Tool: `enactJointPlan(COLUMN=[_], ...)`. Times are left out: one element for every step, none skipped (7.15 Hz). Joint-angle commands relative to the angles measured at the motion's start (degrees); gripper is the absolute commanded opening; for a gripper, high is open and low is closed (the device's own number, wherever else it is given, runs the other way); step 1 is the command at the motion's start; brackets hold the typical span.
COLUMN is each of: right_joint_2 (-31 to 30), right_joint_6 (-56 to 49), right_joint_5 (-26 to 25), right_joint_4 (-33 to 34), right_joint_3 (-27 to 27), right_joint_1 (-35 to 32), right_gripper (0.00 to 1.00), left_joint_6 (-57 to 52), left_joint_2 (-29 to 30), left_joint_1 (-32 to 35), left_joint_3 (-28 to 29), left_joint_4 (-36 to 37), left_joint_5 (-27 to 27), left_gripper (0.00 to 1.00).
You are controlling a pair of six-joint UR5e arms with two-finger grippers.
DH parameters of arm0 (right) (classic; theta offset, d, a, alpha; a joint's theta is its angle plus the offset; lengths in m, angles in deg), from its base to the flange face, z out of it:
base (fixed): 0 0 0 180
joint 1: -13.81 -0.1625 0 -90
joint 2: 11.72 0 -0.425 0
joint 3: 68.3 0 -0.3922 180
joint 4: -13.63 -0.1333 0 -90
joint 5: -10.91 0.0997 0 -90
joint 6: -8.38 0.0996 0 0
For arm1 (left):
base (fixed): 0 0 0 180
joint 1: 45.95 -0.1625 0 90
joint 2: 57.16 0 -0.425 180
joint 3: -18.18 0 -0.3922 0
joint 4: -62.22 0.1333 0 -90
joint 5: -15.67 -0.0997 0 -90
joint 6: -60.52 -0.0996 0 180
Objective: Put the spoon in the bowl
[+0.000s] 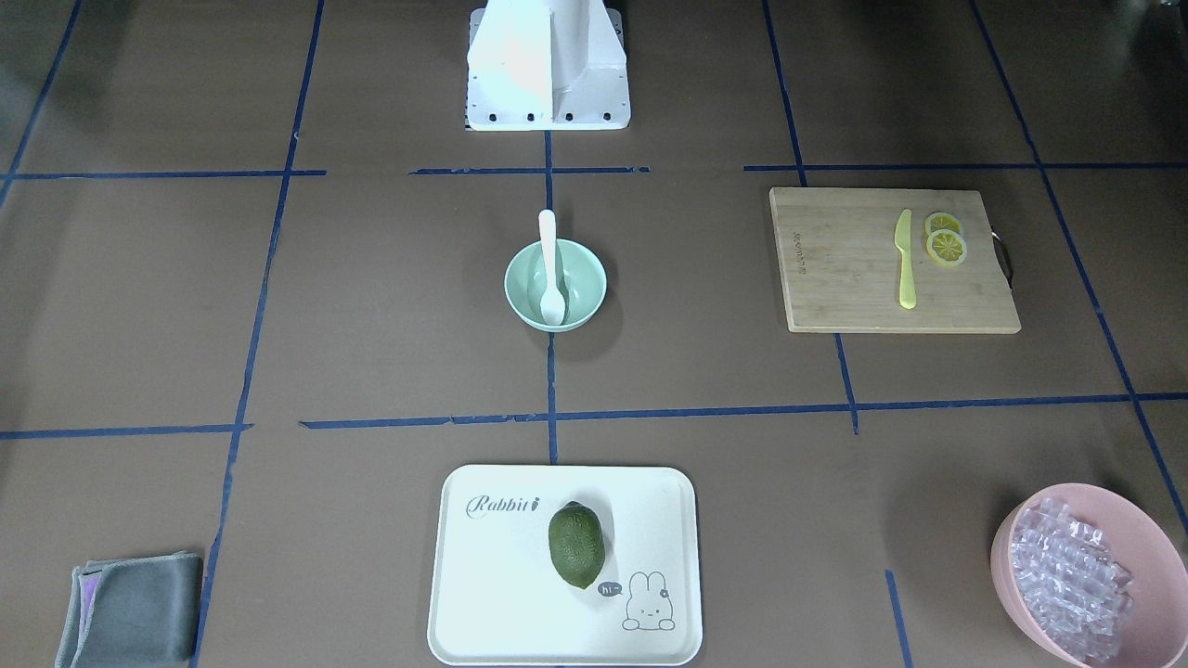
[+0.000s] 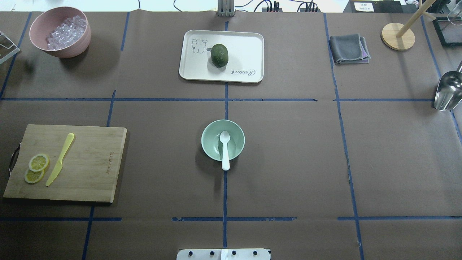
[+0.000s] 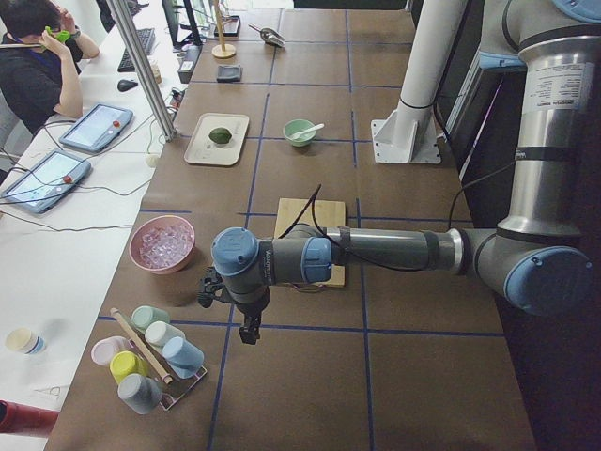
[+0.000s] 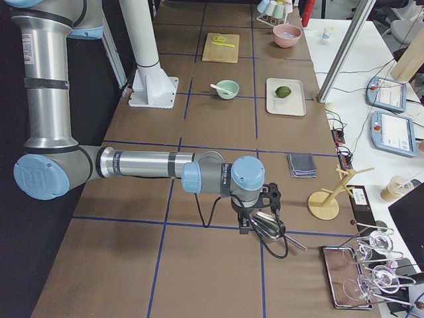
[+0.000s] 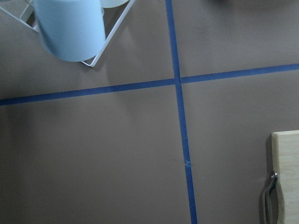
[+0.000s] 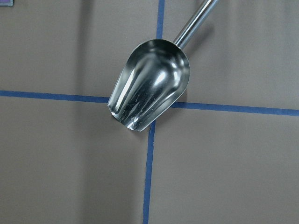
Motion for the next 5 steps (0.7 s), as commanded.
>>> enactJointPlan(right_joint_2=[0.0,0.0,0.0,0.0,0.0], right_joint_6=[0.0,0.0,0.0,0.0,0.0], right_joint_5=[0.0,0.0,0.0,0.0,0.0], right_joint_4=[0.1,0.1,0.1,0.1,0.1], right_joint_3=[-0.2,-0.3,-0.3,-0.6,-0.5], right_joint_1=[0.0,0.0,0.0,0.0,0.0], right_gripper=[1.00,1.00,1.00,1.00,1.00], left_joint_6=[0.2,0.2,0.3,0.4,0.4], left_joint_2=[-1.1,-1.2,-1.2,-1.6,-1.6], left_joint_1=[0.3,0.3,0.3,0.3,0.3], left_joint_3=[0.0,0.1,0.4,0.3,0.2], left_joint_4=[0.1,0.1,0.1,0.1,0.1], left_joint_5=[1.5,1.5,1.5,1.5,1.4], left_gripper=[1.00,1.00,1.00,1.00,1.00])
